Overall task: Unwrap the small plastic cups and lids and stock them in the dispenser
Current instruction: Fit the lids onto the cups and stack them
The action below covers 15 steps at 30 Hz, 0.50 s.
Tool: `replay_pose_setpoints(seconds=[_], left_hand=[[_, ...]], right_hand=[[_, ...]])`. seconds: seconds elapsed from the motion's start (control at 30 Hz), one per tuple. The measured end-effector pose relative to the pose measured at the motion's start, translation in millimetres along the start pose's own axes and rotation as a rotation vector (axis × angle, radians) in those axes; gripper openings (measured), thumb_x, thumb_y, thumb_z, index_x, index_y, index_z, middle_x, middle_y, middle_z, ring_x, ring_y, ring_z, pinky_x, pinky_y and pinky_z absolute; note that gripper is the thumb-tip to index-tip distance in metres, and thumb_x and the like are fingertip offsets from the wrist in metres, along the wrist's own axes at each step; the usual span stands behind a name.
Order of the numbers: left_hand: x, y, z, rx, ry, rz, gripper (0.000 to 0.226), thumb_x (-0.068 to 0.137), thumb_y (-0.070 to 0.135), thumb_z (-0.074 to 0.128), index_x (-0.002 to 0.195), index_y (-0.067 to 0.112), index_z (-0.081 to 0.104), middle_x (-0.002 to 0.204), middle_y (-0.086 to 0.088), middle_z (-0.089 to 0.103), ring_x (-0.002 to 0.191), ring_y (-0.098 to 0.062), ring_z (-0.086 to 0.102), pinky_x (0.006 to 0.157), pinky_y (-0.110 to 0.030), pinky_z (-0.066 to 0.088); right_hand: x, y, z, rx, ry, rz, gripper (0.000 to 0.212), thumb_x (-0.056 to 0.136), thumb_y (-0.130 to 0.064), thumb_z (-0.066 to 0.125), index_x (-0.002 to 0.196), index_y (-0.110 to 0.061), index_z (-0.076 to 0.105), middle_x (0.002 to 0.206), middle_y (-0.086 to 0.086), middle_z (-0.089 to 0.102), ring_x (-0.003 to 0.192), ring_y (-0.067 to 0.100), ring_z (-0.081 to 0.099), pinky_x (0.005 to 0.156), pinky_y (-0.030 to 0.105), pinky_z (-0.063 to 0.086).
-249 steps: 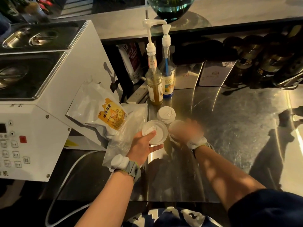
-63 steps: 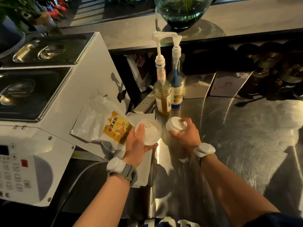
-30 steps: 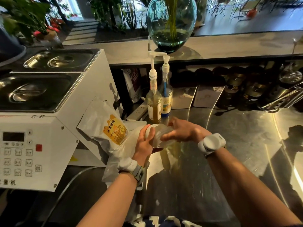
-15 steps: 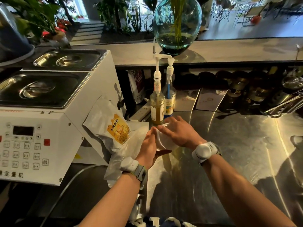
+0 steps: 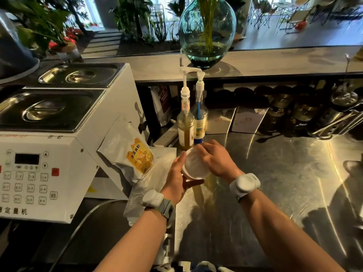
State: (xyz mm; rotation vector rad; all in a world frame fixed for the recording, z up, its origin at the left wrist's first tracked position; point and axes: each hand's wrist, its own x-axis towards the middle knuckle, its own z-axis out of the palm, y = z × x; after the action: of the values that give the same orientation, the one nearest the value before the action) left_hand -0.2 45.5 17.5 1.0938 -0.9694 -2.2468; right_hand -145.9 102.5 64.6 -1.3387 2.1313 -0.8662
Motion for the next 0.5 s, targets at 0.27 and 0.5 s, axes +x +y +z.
replay_pose_setpoints(seconds=[0.27, 0.5], left_hand=[[-2, 1, 6, -0.023, -0.017, 0.031, 0.060, 0.091, 0.061, 0.057, 0.139, 0.025, 0.055, 0.131, -0.018, 0.065, 0.117, -0.037, 0.066, 0.083, -0.050, 0.061], [-6, -5, 10, 0.147, 0.052, 0.079, 0.026, 0.098, 0.043, 0.059, 0.123, 0.038, 0.054, 0.126, -0.013, 0.059, 0.111, -0.036, 0.064, 0.081, -0.050, 0.063]], right_hand=[[-13, 5, 18, 0.619, -0.034, 0.276, 0.059, 0.098, -0.063, 0.038, 0.132, -0.019, 0.061, 0.127, 0.005, 0.066, 0.114, 0.025, 0.063, 0.102, 0.042, 0.051], [-25, 10, 32, 0.224, -0.037, 0.134, 0.051, 0.104, -0.040, 0.042, 0.143, -0.007, 0.045, 0.131, 0.020, 0.058, 0.119, 0.037, 0.058, 0.102, 0.046, 0.050]])
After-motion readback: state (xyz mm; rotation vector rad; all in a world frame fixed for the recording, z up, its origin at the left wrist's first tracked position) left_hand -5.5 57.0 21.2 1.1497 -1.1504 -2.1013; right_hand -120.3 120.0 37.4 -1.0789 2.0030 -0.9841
